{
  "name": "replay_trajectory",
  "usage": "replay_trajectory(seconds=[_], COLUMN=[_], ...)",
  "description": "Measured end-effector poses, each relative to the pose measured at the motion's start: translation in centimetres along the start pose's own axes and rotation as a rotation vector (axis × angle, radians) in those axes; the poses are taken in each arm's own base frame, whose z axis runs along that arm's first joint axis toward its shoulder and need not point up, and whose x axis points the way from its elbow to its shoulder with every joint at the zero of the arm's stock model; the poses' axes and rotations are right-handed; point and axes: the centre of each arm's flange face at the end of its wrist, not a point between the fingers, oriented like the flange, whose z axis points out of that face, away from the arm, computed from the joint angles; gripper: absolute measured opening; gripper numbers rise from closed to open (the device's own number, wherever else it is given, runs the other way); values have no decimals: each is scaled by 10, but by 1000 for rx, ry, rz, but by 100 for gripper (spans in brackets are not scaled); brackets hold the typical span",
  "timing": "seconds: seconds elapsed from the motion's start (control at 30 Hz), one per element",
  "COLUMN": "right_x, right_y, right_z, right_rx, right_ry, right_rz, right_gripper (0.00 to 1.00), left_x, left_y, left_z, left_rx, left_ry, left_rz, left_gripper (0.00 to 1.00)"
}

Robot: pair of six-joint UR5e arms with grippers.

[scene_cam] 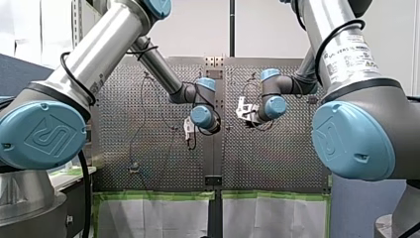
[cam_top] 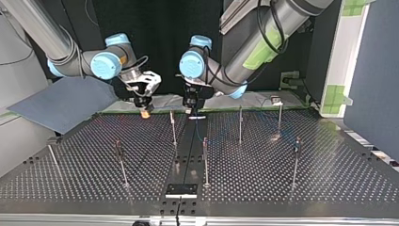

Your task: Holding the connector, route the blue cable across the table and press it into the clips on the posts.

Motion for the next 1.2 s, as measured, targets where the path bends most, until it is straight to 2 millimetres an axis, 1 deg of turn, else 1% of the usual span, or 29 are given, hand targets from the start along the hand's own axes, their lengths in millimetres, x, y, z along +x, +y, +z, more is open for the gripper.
replay_trajectory(seconds=[0.27,0.53,0.67,0.77,0.93,1.07,1.2], right_x=[3,-11,-13,-12,-10,-7,-2], right_y=[15,25,27,29,35,41,50], right_z=[3,7,9,9,11,12,15], right_rx=[-5,18,22,20,13,6,-7], right_ry=[4,-26,-30,-29,-25,-19,-9], right_rz=[14,18,21,24,27,29,31], right_gripper=[0,0,0,0,0,0,0], left_x=[-1,-2,8,18,26,15,4], left_y=[-4,-2,-3,-6,-5,-3,7], left_z=[3,5,9,15,36,53,65], left_rx=[26,39,44,49,50,44,34], left_ry=[-22,-27,-11,8,-2,-30,-50], left_rz=[-20,-40,-36,-30,-47,-63,-73], left_gripper=[0,0,0,0,0,0,0])
